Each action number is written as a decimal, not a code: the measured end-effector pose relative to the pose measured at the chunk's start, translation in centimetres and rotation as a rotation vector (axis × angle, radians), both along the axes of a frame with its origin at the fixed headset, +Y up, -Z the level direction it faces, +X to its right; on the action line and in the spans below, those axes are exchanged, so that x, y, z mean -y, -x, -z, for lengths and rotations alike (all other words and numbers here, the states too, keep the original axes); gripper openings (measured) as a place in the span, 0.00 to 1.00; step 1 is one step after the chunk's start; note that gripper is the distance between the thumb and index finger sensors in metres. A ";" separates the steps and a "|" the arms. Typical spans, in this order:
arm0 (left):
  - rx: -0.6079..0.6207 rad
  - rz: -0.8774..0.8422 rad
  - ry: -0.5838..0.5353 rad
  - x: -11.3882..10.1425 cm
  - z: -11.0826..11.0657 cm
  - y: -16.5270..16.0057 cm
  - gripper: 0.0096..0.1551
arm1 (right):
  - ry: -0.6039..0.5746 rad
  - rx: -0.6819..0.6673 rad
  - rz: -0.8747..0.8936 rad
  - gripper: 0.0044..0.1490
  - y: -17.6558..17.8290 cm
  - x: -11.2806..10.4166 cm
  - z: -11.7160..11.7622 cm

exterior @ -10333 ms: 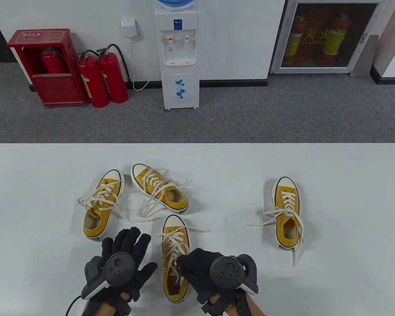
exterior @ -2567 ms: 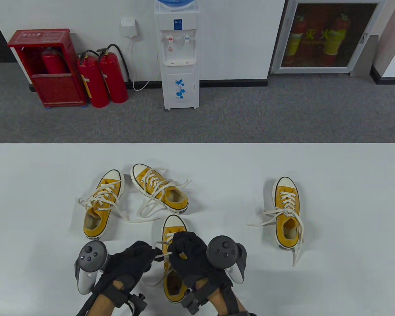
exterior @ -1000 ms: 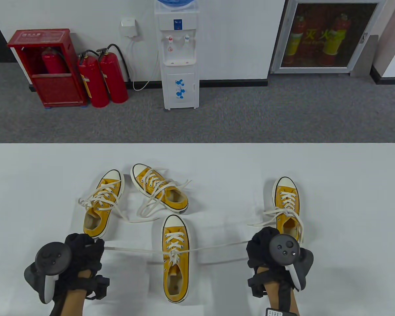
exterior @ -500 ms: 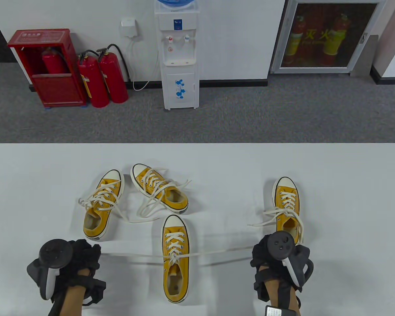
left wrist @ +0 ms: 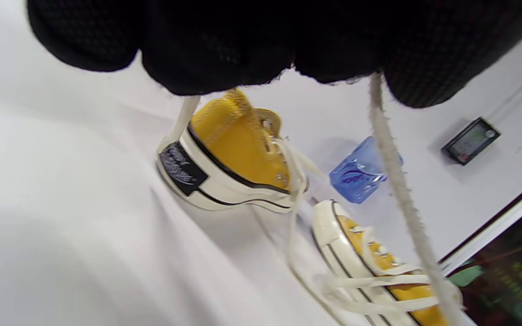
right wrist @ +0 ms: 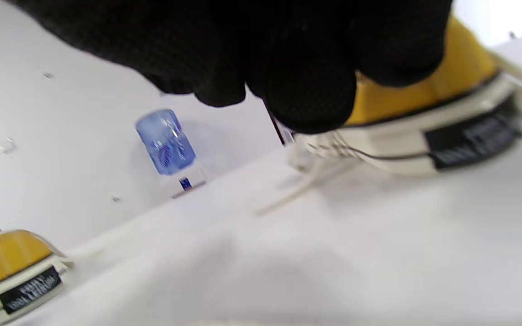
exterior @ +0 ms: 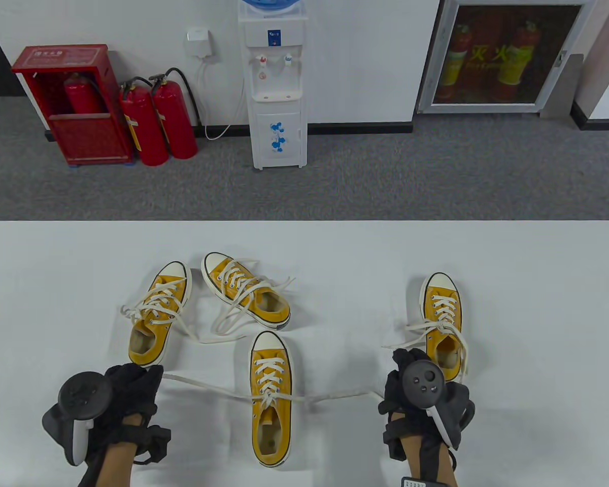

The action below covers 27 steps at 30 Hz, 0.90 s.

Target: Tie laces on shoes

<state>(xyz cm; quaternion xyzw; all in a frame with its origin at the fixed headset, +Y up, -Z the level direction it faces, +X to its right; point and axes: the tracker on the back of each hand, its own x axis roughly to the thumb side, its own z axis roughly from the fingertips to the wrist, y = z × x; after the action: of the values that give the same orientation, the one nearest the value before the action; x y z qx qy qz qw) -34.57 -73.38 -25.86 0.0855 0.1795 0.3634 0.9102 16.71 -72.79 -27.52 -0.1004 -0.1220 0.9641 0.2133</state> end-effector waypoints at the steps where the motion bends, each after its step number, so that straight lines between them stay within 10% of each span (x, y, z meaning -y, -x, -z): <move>1: 0.013 -0.039 -0.021 -0.1 -0.1 -0.1 0.17 | -0.032 -0.035 -0.013 0.33 0.7 -0.4 -0.3; 12: 0.129 -0.437 -0.215 -0.8 -0.5 -0.8 0.18 | 0.253 -0.446 0.031 0.47 10.1 2.7 -0.3; 19: 0.142 -0.496 -0.249 -1.0 -0.6 -1.2 0.19 | 0.436 -0.484 -0.085 0.49 13.3 4.3 0.5; 27: 0.148 -0.478 -0.226 -0.8 -0.5 -1.5 0.19 | 0.377 -0.434 -0.031 0.34 13.5 4.8 1.0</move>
<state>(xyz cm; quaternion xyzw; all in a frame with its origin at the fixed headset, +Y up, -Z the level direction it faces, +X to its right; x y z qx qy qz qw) -33.11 -72.61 -25.32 0.1148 0.0862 0.5908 0.7939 3.20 -77.60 -28.49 0.0722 0.1063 0.9719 0.1971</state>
